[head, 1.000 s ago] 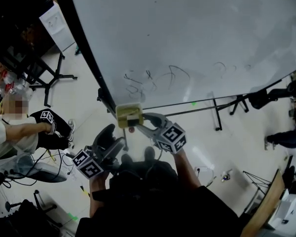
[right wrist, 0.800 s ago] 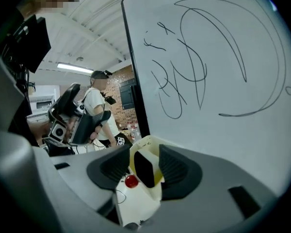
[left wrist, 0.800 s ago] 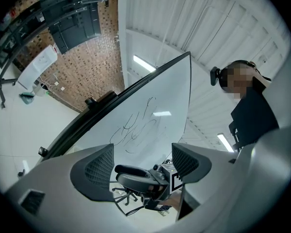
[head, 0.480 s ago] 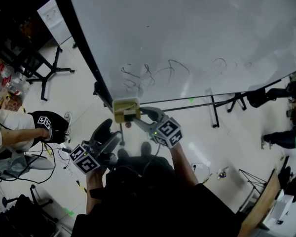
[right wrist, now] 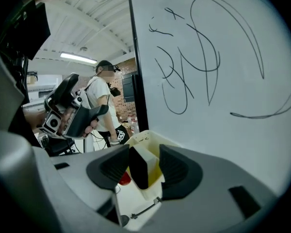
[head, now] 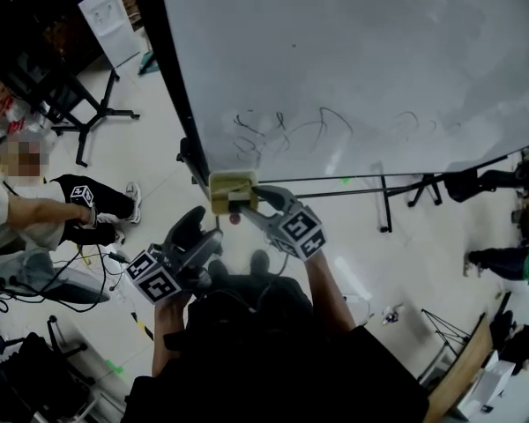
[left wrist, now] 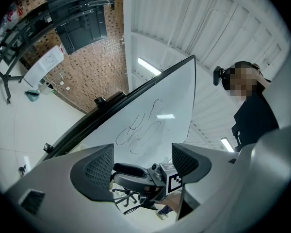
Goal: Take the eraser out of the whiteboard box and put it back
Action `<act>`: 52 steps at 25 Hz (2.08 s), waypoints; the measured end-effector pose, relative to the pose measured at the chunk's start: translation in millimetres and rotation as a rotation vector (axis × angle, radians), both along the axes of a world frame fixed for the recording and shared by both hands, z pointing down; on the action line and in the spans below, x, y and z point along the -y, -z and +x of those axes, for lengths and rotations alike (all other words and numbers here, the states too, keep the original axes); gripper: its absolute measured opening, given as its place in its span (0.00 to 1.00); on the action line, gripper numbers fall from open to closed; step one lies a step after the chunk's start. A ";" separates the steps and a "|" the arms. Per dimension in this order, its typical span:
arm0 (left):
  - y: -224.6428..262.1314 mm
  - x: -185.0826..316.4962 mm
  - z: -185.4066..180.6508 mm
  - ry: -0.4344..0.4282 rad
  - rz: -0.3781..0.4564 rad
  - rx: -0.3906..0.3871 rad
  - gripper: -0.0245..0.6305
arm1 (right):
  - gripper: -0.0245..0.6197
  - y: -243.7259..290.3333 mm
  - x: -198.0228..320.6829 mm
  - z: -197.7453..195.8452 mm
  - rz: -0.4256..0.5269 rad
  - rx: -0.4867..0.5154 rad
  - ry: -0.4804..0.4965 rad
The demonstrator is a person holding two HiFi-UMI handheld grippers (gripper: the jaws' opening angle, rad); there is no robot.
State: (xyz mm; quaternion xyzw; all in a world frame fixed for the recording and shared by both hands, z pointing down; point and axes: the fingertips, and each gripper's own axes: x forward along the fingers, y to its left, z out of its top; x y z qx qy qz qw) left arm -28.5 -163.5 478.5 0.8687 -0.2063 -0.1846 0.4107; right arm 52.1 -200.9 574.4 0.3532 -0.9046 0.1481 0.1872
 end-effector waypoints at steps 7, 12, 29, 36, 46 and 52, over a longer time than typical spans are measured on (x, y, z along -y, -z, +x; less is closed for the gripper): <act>-2.7 0.2 -4.4 0.012 -0.011 -0.008 0.60 | 0.38 -10.9 0.4 -6.5 0.021 -0.080 0.023; -5.8 -1.8 -8.5 0.020 -0.012 -0.003 0.60 | 0.39 -19.1 1.8 -11.2 0.047 -0.135 0.033; -4.4 -8.6 -14.2 0.029 -0.010 0.004 0.60 | 0.31 -18.2 -6.9 -12.3 0.170 -0.314 0.101; -0.7 -11.2 -9.7 0.014 -0.005 0.004 0.60 | 0.31 8.8 -6.3 -3.7 0.215 -0.238 0.027; 6.9 -15.6 -5.7 -0.003 0.010 0.007 0.60 | 0.30 60.9 -7.9 5.5 0.253 -0.026 -0.057; 9.5 -18.6 -6.1 -0.001 0.009 0.001 0.60 | 0.30 101.6 -9.4 21.3 0.248 0.245 -0.125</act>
